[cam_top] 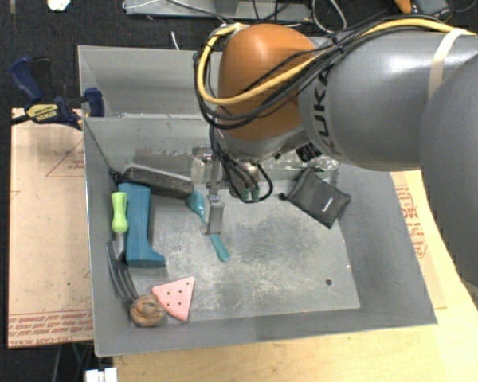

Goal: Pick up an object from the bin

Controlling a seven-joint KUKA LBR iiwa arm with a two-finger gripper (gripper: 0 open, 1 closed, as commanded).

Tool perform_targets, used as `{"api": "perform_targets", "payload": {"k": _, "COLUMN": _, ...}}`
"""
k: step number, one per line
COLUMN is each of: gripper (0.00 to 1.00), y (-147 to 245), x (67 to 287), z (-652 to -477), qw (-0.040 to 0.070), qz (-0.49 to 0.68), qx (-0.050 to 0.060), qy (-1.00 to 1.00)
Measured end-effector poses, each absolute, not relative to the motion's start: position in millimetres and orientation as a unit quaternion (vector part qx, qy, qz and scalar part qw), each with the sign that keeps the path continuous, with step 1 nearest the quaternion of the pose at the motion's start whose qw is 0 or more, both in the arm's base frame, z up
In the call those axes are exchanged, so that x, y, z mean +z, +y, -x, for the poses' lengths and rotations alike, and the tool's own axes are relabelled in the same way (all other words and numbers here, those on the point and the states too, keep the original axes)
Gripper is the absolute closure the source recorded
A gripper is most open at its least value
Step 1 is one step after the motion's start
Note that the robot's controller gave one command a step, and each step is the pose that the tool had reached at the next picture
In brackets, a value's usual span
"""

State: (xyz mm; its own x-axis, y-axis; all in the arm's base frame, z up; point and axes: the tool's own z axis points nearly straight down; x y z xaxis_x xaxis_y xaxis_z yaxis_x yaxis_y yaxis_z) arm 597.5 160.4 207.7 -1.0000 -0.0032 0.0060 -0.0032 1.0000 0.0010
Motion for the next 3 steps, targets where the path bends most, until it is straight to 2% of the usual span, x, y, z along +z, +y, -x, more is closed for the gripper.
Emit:
{"api": "perform_targets", "payload": {"k": 1, "gripper": 0.00, "y": 159.6, "x": 212.2, "z": -599.4, "qw": -0.001, "qz": 0.000, "qx": -0.001, "qy": -1.000}}
{"api": "perform_targets", "payload": {"k": 2, "gripper": 0.00, "y": 156.2, "x": 153.7, "z": -611.6, "qw": -0.001, "qz": 0.084, "qx": -0.002, "qy": -0.996}}
{"api": "perform_targets", "payload": {"k": 3, "gripper": 0.00, "y": 148.5, "x": 143.2, "z": -638.5, "qw": -0.006, "qz": 0.071, "qx": -0.003, "qy": -0.997}}
